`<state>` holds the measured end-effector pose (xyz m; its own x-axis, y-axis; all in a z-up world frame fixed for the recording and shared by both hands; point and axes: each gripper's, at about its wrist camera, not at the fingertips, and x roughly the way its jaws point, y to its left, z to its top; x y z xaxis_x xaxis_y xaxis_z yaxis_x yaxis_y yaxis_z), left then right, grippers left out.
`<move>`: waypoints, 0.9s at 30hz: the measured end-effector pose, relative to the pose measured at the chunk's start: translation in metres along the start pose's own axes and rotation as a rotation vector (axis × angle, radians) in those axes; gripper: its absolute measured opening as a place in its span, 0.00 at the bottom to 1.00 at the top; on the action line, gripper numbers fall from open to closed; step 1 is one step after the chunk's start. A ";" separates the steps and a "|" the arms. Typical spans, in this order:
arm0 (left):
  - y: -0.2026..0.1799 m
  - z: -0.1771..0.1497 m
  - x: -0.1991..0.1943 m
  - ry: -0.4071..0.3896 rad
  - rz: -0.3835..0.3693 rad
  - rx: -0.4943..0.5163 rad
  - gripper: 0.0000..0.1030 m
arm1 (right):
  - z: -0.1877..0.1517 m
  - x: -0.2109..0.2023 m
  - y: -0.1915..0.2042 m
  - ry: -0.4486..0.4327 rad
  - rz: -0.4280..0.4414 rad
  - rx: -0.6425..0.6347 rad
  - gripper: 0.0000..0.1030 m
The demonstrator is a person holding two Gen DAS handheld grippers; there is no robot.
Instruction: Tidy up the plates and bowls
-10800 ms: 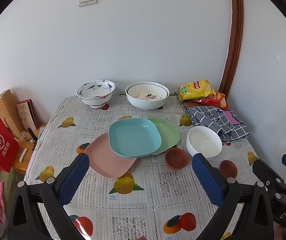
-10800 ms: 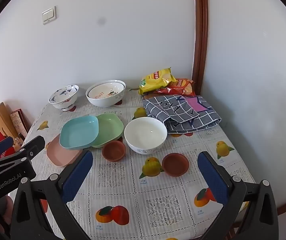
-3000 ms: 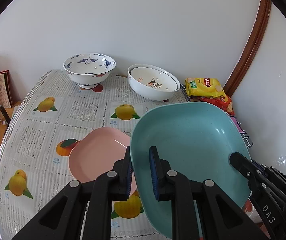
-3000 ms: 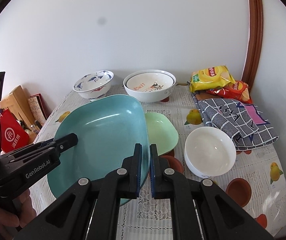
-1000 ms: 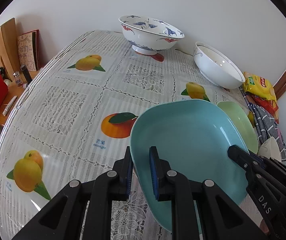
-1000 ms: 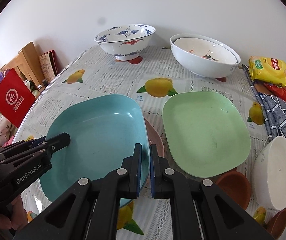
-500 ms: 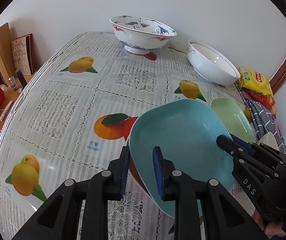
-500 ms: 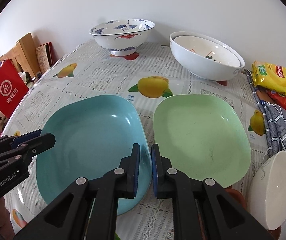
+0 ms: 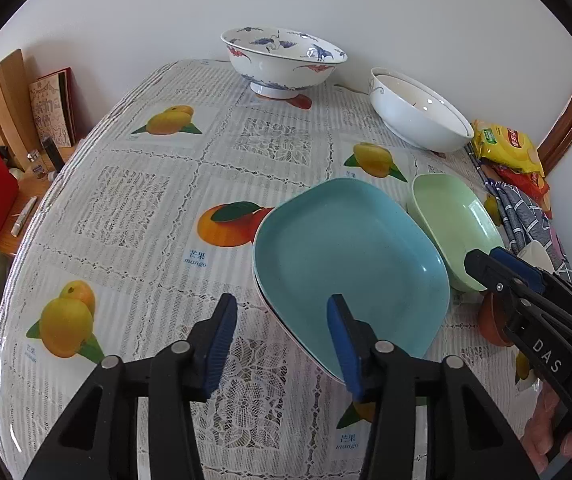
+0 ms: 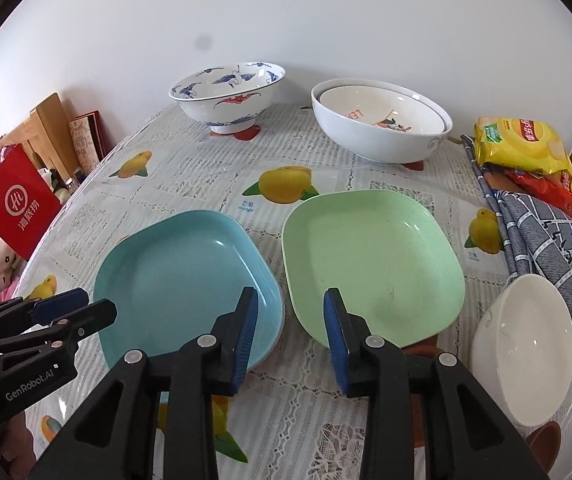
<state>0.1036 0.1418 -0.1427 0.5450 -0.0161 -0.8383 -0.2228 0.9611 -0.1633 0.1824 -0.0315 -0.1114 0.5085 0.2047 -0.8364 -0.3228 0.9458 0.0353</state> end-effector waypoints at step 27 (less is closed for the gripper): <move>-0.090 0.019 -0.069 -0.170 0.051 0.129 0.54 | -0.039 -0.105 -0.082 -0.072 -0.108 0.202 0.66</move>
<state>0.1016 0.0620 -0.0602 0.6665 0.0692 -0.7423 -0.1537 0.9871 -0.0460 0.1245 -0.1405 -0.0483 0.5892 0.1098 -0.8005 -0.1009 0.9930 0.0619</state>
